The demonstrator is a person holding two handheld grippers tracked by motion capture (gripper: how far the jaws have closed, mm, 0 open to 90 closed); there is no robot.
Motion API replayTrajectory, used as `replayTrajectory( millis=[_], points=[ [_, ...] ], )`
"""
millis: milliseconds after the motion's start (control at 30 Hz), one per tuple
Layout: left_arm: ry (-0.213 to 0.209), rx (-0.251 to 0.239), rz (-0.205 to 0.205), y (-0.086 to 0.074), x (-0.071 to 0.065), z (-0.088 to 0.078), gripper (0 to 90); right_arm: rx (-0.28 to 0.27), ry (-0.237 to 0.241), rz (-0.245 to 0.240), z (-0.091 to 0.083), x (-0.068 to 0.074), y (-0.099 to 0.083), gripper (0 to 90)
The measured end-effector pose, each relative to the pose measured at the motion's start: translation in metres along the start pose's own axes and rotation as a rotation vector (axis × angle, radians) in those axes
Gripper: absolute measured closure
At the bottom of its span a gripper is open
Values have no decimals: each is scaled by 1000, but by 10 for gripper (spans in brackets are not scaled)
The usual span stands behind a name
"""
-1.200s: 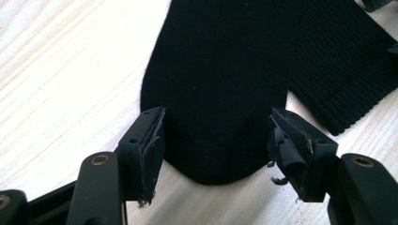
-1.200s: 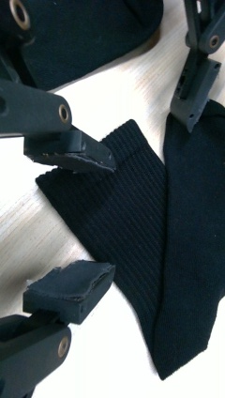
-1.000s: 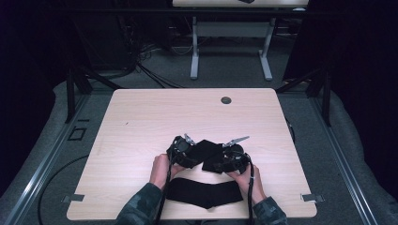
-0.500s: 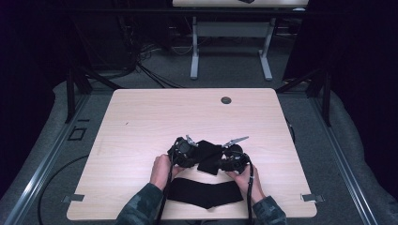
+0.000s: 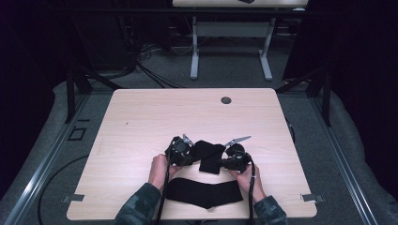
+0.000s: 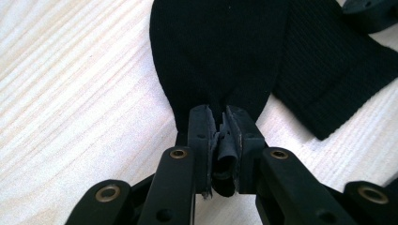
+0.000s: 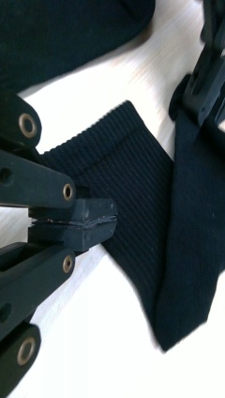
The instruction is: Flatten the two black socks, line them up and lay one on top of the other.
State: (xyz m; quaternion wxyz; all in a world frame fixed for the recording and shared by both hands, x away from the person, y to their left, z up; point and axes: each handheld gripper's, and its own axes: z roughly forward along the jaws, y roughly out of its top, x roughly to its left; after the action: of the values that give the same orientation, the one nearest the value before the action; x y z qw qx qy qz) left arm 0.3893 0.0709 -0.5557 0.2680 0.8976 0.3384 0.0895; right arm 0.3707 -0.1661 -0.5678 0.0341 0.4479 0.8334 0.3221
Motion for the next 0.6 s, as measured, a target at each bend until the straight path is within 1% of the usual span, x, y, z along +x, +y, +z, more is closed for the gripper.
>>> replayTrajectory(
  millis=[33,167,300,333,433,467,500,533,600],
  points=[
    [-2,-3,0,0,0,-1,813,-10,-6,1,-1,-1,0,896],
    [-11,-29,5,0,-1,-7,814,-10,-33,3,-7,-8,-2,898],
    [-4,-48,25,1,-2,-14,814,-25,-63,2,-16,-16,-3,900],
    [-12,-53,27,1,-2,-16,814,-25,-73,-5,-18,-17,-3,900],
    [-17,-63,36,0,-2,-19,814,-30,-116,-23,-25,-22,-3,900],
    [-16,-70,37,-1,-2,-20,814,-37,-131,-27,-27,-23,-2,900],
    [-26,-71,40,-1,-1,-21,814,-43,-155,-36,-29,-24,-2,900],
    [-25,-69,45,-1,-1,-22,814,-49,-164,-43,-31,-25,-2,900],
    [-27,-79,54,-2,0,-23,813,-63,-213,-72,-37,-26,-1,900]
  ],
)
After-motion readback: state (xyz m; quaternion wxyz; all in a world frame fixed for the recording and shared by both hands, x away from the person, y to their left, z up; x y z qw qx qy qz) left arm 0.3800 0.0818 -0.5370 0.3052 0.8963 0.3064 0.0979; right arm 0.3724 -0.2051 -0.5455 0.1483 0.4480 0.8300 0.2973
